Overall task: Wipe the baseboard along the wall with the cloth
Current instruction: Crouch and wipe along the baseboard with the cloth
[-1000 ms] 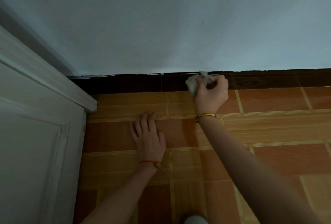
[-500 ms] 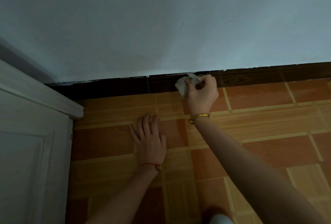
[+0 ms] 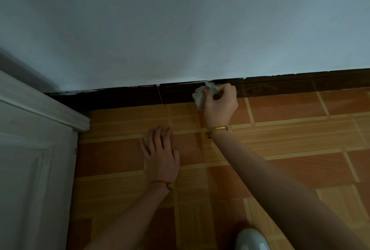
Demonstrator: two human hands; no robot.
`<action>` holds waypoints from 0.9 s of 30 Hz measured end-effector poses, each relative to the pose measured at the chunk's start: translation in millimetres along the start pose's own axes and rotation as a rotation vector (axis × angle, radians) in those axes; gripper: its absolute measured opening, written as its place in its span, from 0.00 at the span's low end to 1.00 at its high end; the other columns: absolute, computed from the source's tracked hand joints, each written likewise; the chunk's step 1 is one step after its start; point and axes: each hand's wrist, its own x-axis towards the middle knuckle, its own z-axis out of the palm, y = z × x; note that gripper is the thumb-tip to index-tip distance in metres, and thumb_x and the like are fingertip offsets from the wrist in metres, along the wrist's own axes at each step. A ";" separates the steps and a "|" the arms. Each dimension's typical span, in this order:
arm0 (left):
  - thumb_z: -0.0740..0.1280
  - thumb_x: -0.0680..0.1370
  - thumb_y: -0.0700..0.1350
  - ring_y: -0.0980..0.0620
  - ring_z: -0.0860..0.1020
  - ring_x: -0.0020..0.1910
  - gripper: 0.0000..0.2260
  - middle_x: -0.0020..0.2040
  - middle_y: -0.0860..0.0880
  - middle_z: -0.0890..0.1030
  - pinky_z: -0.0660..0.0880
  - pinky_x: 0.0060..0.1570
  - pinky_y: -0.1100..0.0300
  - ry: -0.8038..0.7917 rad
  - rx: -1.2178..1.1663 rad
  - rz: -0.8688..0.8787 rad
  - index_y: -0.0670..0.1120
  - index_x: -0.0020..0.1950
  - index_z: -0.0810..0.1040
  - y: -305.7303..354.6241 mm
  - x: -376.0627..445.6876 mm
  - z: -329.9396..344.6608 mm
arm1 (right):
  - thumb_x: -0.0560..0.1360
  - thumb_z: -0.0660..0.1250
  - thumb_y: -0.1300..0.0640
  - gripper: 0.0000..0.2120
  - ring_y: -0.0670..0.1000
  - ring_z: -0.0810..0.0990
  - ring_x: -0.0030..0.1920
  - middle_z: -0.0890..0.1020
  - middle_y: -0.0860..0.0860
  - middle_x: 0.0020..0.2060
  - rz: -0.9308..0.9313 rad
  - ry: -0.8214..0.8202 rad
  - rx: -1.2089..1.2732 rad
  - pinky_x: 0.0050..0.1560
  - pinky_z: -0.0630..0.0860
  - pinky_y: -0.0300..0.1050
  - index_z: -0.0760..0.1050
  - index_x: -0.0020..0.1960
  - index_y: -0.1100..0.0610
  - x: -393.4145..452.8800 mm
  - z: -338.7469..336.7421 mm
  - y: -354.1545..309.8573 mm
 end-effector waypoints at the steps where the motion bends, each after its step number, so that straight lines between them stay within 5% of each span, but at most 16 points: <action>1: 0.54 0.78 0.49 0.40 0.63 0.75 0.25 0.74 0.43 0.67 0.53 0.74 0.32 0.008 -0.001 -0.002 0.47 0.74 0.68 -0.5 0.3 0.1 | 0.68 0.74 0.63 0.12 0.45 0.69 0.36 0.73 0.51 0.39 0.004 -0.001 0.012 0.39 0.66 0.26 0.70 0.38 0.59 0.4 1.5 1.0; 5: 0.53 0.78 0.49 0.40 0.63 0.74 0.24 0.73 0.43 0.68 0.53 0.74 0.33 0.026 -0.001 0.002 0.47 0.74 0.69 -1.1 -0.2 0.1 | 0.67 0.75 0.60 0.10 0.47 0.72 0.39 0.77 0.54 0.41 0.114 0.185 0.029 0.43 0.68 0.35 0.73 0.40 0.59 24.9 -20.1 20.1; 8: 0.54 0.78 0.49 0.41 0.63 0.74 0.24 0.73 0.43 0.68 0.54 0.74 0.32 0.027 0.009 0.001 0.46 0.74 0.69 -0.7 0.2 -0.2 | 0.68 0.75 0.58 0.11 0.45 0.74 0.43 0.77 0.50 0.44 0.255 0.293 0.047 0.45 0.71 0.33 0.73 0.42 0.57 50.7 -49.4 32.3; 14: 0.55 0.78 0.49 0.40 0.63 0.74 0.24 0.73 0.42 0.69 0.56 0.73 0.32 0.047 0.025 0.000 0.46 0.73 0.69 1.0 -0.3 -0.5 | 0.69 0.75 0.61 0.11 0.44 0.72 0.40 0.76 0.51 0.41 0.027 0.194 0.077 0.43 0.66 0.24 0.71 0.40 0.57 29.6 -32.8 13.2; 18: 0.55 0.78 0.49 0.39 0.65 0.73 0.24 0.73 0.42 0.68 0.55 0.73 0.33 0.058 0.043 0.020 0.46 0.74 0.69 -1.1 0.2 0.7 | 0.68 0.74 0.64 0.10 0.47 0.73 0.40 0.75 0.51 0.40 -0.130 0.013 0.104 0.41 0.67 0.28 0.72 0.38 0.60 3.8 -5.5 -8.9; 27: 0.54 0.79 0.49 0.40 0.64 0.73 0.24 0.73 0.43 0.69 0.55 0.73 0.33 0.045 0.016 0.011 0.46 0.74 0.69 -1.0 0.1 -1.2 | 0.68 0.75 0.60 0.12 0.46 0.71 0.40 0.77 0.55 0.42 0.105 0.178 -0.004 0.40 0.66 0.22 0.73 0.41 0.62 42.9 -43.1 55.9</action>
